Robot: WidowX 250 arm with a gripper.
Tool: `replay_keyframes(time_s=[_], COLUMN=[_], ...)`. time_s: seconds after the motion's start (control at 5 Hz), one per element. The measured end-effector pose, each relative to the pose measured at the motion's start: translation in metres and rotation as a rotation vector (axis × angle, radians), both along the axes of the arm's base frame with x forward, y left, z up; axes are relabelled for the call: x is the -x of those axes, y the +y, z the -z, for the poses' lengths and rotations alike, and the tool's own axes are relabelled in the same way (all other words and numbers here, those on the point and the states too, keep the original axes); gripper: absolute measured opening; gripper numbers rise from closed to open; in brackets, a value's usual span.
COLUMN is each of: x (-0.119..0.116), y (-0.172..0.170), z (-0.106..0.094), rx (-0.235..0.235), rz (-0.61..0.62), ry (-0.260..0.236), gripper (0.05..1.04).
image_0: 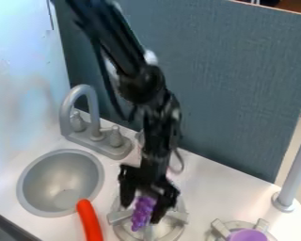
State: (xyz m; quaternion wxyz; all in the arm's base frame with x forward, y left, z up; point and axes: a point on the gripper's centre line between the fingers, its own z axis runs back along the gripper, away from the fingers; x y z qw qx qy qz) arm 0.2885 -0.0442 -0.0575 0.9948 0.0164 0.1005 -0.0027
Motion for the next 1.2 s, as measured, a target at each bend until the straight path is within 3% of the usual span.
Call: replay_keyframes(time_s=[0.2,0.4,0.6,1.0,1.2], x=[0.006,0.008,-0.024,-0.079,-0.094], y=[-0.001,0.012,0.014,0.035,0.037], z=[-0.051,-0.079,-0.087,-0.072,-0.073], rx=[0.031,-0.014,-0.022,0.022,0.045], rz=[0.005,0.004,0.021,-0.023,-0.038], ry=[-0.096,-0.089,-0.136,-0.179,-0.223], gripper=[1.005,1.003,1.002,1.002,1.002])
